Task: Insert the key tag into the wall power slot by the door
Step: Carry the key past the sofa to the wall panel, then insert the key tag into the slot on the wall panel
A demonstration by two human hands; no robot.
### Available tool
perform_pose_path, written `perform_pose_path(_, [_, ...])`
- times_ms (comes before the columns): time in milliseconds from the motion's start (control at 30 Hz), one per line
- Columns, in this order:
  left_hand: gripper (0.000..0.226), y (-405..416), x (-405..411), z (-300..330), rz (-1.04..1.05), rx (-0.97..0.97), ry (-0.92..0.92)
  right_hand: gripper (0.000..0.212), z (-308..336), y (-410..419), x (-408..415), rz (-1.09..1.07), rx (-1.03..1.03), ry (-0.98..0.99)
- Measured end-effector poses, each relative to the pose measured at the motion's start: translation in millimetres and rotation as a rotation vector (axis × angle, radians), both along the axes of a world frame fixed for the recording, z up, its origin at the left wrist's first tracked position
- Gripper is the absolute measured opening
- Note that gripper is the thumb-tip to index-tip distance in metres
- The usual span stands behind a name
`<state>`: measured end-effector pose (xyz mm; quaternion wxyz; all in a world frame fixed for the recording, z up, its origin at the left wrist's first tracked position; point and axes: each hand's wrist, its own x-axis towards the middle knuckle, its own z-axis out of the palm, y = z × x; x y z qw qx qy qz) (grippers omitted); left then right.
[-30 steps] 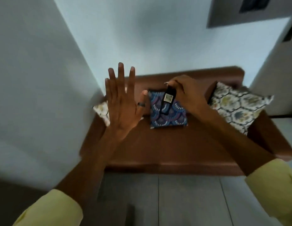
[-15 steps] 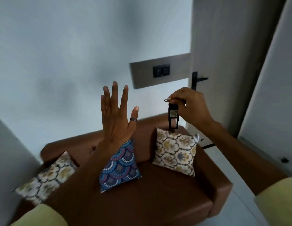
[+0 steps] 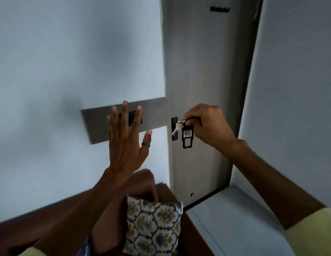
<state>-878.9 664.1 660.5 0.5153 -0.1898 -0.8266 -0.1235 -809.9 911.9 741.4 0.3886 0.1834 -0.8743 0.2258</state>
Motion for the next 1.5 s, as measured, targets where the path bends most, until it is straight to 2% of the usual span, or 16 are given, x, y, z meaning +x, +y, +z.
perform_pose_path(167, [0.072, 86, -50, -6, 0.057, -0.007, 0.017, 0.02, 5, 80, -54, -0.025, 0.032, 0.001])
perform_pose_path(367, [0.077, 165, -87, -14, 0.232, 0.017, 0.045, 0.016, 13, 171, -110, 0.072, 0.117, 0.037])
perform_pose_path(633, [0.079, 212, -114, -21, 0.416, 0.048, 0.056, 0.014, 5, 237, -190, 0.163, 0.114, 0.076])
perform_pose_path(833, [0.08, 184, -153, -30, 0.532, 0.07, 0.07, 0.014, 5, 220, -275, 0.377, 0.147, 0.065])
perform_pose_path(1033, [0.08, 153, -212, -59, 0.617, 0.107, 0.065, 0.03, 8, 165, -366, 0.641, 0.209, 0.02])
perform_pose_path(1167, [0.081, 135, -255, -69, 0.692, 0.21, 0.056, 0.033, 21, 130, -422, 0.716, 0.331, 0.009])
perform_pose_path(1300, [0.08, 109, -287, -72, 0.731, 0.266, 0.039, 0.032, 24, 104, -465, 0.77, 0.327, 0.017])
perform_pose_path(1433, [0.079, 87, -316, -77, 0.775, 0.249, 0.005, 0.039, 16, 77, -501, 0.803, 0.516, -0.022])
perform_pose_path(1500, [0.079, 77, -330, -78, 0.811, 0.233, 0.003, 0.04, 14, 62, -522, 0.813, 0.542, -0.035])
